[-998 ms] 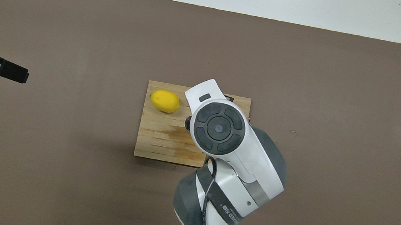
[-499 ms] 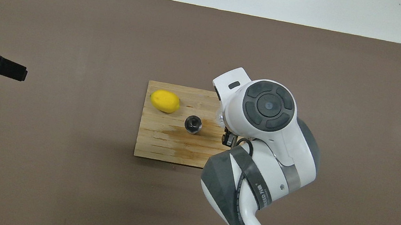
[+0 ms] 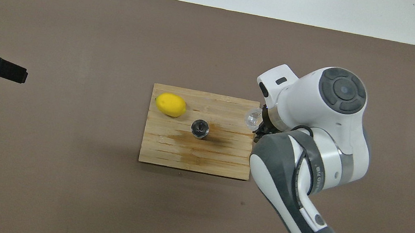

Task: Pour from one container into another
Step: 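Turn the white cup upright and carry it back with the right gripper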

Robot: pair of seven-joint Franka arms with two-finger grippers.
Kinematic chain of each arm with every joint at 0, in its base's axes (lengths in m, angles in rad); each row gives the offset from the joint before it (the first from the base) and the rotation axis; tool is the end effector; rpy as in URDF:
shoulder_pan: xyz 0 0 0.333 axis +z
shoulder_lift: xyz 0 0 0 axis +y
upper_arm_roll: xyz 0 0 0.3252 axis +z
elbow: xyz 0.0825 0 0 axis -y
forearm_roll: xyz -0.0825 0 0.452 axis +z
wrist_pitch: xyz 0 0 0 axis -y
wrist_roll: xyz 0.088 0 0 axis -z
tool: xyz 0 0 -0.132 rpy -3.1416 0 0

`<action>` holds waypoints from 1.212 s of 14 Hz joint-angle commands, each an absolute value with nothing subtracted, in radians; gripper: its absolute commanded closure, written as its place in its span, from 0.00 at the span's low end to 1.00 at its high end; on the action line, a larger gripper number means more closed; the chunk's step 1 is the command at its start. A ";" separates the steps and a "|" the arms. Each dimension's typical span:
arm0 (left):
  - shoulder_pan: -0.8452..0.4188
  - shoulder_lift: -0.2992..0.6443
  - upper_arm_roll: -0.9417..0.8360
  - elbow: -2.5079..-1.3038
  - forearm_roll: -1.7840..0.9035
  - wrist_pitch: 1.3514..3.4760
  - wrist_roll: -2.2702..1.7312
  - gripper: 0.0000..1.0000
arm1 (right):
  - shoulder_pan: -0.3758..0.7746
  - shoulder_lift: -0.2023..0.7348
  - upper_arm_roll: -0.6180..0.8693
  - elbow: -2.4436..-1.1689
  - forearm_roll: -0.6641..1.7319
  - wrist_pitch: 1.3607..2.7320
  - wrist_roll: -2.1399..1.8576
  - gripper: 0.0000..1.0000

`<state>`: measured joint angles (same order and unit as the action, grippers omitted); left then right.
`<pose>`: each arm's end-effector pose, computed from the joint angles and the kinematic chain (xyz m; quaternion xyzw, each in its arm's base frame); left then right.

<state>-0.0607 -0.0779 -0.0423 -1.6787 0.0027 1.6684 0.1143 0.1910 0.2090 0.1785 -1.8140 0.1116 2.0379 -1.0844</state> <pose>0.6047 -0.0630 0.6067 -0.9935 0.1085 -0.0337 0.0032 0.6333 0.2499 0.3830 -0.7629 -0.6428 -0.0321 0.0610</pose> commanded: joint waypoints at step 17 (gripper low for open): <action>-0.064 -0.075 -0.038 -1.678 0.003 1.677 0.127 0.00 | -0.156 0.198 0.189 -2.146 0.587 2.276 -1.939 1.00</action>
